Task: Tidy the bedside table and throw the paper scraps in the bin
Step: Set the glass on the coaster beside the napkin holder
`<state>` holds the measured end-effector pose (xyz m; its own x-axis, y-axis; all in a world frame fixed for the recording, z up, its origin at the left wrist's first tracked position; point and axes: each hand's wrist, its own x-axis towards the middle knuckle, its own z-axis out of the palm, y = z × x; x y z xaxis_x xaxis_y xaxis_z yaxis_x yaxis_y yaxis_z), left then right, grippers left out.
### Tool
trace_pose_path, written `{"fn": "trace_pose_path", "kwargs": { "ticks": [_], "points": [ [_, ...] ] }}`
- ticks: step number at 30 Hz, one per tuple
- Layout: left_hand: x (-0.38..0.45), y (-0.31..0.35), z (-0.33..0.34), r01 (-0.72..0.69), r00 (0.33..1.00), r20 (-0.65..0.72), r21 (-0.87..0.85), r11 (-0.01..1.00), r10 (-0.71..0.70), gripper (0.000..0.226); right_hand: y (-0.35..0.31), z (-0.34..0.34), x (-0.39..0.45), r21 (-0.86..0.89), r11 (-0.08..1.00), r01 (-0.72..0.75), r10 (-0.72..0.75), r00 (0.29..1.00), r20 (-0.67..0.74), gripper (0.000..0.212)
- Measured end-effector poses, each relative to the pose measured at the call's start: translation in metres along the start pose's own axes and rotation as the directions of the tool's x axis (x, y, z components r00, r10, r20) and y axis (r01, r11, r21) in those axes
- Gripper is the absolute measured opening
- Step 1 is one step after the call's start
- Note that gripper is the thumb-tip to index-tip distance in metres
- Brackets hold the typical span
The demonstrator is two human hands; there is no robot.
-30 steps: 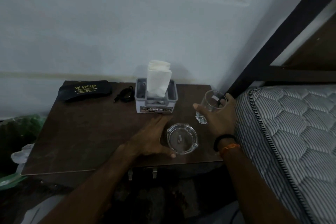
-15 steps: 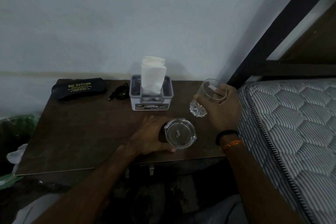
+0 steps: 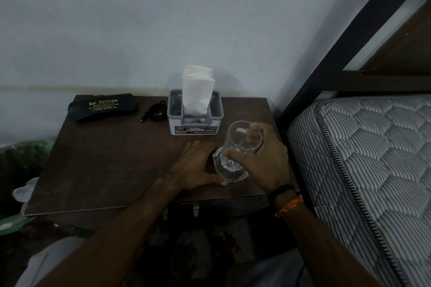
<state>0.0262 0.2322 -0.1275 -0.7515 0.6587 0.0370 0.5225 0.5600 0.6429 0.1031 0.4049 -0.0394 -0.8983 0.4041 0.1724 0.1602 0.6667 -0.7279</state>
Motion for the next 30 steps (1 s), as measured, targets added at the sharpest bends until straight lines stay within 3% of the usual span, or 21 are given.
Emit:
{"fn": "trace_pose_path", "kwargs": {
  "ticks": [30],
  "points": [
    [0.0004,-0.0006,-0.0002,-0.013,1.000,-0.007,0.027,1.000,0.014,0.093,0.0054,0.0032,-0.0064,-0.012,0.999,0.038,-0.037,0.997,0.067,0.079]
  ]
}}
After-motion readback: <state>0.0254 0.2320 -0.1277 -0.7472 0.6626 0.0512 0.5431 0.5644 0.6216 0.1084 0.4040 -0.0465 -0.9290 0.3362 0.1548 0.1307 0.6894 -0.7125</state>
